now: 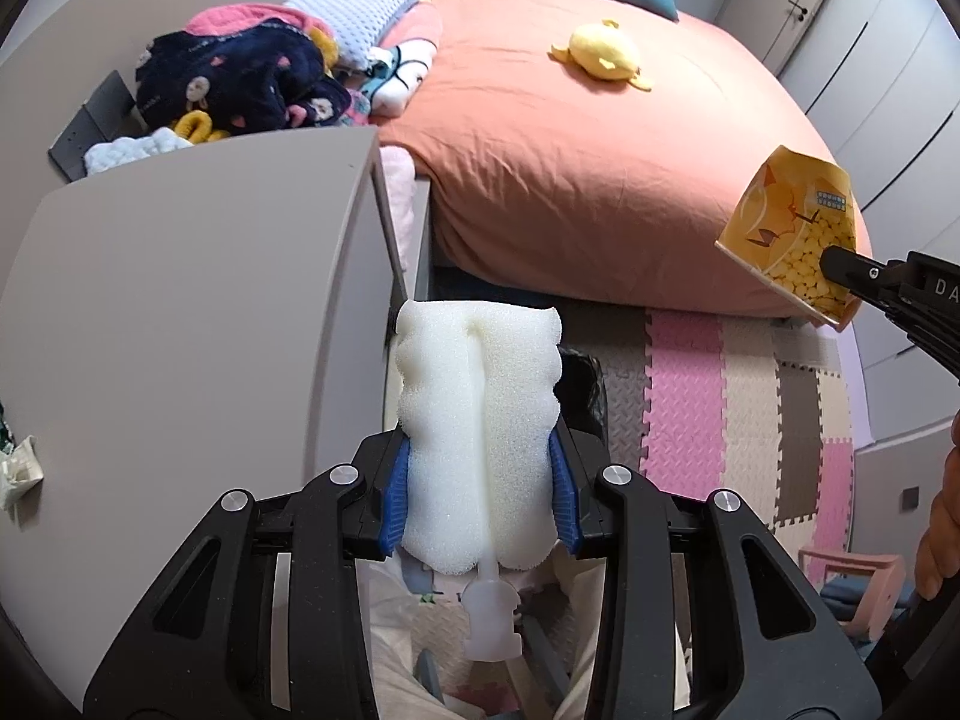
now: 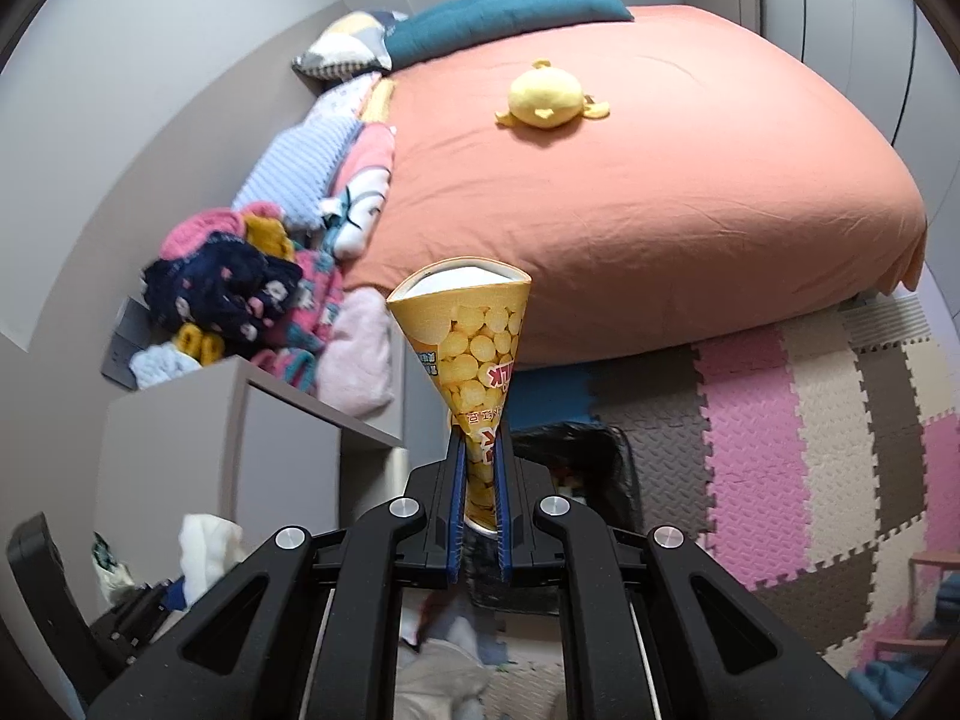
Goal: Collect trash
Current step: 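Open both grippers over the bin to drop the sponge and yellow bag, then move both grippers back over the table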
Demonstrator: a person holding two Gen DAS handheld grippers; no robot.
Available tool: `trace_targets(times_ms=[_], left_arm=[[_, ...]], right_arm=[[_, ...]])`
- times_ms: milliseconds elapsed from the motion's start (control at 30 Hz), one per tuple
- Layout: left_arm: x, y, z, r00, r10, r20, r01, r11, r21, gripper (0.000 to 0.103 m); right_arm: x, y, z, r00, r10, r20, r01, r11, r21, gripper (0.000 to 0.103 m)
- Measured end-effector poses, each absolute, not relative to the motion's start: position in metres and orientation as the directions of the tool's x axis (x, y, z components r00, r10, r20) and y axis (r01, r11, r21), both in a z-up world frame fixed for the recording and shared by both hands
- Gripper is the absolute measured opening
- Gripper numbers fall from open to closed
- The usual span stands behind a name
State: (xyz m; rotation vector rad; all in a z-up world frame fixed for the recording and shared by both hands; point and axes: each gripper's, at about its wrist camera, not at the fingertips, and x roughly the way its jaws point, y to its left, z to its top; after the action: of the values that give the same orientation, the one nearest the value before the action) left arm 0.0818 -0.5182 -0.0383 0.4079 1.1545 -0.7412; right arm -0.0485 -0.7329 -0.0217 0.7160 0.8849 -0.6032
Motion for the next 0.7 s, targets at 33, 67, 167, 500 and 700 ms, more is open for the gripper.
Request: trace_targets(times_ms=[33, 67, 167, 500, 700], left_arm=[[0.082, -0.522, -0.042, 0.204, -0.306, -0.93, 0.713, 0.697, -0.073, 0.038], [0.082, -0.524, -0.045, 0.2, -0.301, -0.932, 0.715, 0.695, -0.071, 0.038], [0.079, -0.534, -0.056, 0.157, -0.268, -0.95, 0.733, 0.677, -0.07, 0.06], [0.078, -0.53, -0.058, 0.192, -0.241, -0.951, 0.732, 0.681, -0.025, 0.096], [0.085, -0.51, -0.054, 0.195, -0.255, -0.947, 0.7, 0.713, -0.048, 0.096]], right_arm=[[-0.047, -0.735, -0.026, 0.492, -0.168, -0.854, 0.726, 0.621, 0.296, 0.01], [-0.043, -0.738, -0.03, 0.478, -0.158, -0.864, 0.725, 0.626, 0.287, 0.01], [-0.026, -0.739, -0.042, 0.384, -0.164, -0.909, 0.722, 0.667, 0.185, 0.026], [-0.024, -0.74, -0.039, 0.376, -0.261, -0.889, 0.736, 0.667, 0.115, 0.061], [-0.022, -0.727, -0.033, 0.388, -0.251, -0.887, 0.721, 0.682, 0.123, 0.062]])
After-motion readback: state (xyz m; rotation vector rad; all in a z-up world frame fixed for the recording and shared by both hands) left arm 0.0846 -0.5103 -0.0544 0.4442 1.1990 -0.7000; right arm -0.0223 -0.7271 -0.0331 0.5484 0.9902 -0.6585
